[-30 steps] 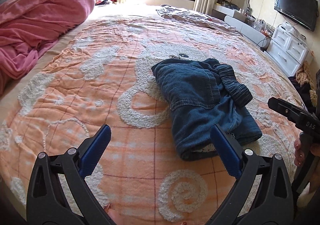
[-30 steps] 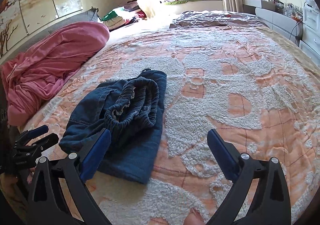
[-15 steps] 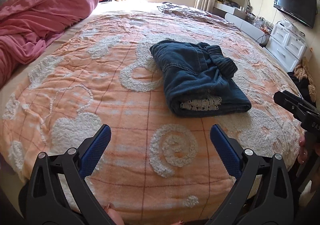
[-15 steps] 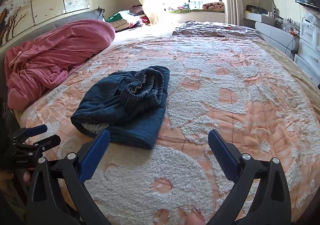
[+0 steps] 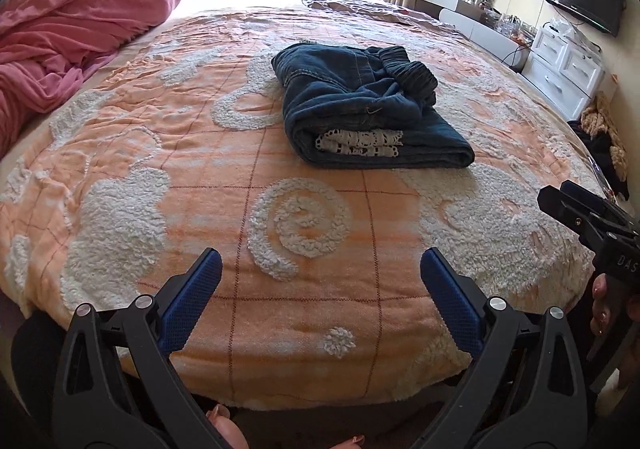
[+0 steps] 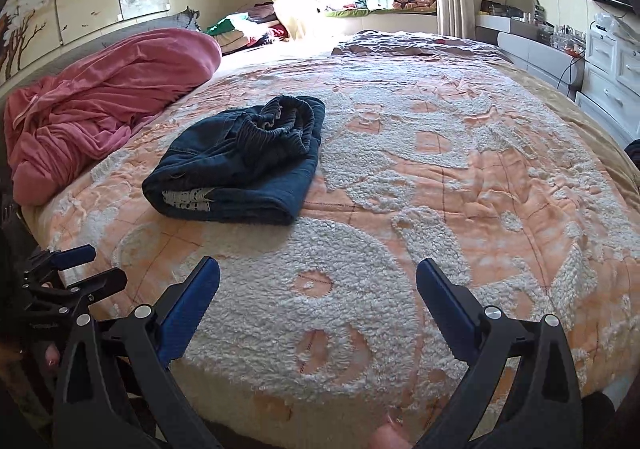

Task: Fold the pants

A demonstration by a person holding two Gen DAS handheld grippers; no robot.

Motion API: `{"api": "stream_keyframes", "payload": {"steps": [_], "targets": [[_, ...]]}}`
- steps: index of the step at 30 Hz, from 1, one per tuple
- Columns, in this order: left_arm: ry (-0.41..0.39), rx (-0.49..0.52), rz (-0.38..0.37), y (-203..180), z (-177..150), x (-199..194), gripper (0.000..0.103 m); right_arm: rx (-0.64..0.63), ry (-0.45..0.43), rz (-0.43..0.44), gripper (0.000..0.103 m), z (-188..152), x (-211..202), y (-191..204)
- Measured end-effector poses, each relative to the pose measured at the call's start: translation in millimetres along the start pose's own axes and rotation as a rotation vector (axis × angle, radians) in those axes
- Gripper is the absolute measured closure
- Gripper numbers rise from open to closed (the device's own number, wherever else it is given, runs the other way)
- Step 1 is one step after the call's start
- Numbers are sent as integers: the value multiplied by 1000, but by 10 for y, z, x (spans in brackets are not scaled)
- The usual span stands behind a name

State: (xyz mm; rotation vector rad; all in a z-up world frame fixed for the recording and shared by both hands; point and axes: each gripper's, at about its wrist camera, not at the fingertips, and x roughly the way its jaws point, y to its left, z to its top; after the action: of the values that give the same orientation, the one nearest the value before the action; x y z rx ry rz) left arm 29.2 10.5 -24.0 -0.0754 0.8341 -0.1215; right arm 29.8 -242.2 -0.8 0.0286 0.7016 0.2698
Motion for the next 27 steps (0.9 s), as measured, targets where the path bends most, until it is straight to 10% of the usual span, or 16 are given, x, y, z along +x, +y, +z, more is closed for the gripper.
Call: {"api": "stream_keyframes", "payload": {"steps": [27], "targets": [[-8, -32, 13, 56, -13, -69, 10, 3, 22, -1, 5, -73, -62, 78]]}}
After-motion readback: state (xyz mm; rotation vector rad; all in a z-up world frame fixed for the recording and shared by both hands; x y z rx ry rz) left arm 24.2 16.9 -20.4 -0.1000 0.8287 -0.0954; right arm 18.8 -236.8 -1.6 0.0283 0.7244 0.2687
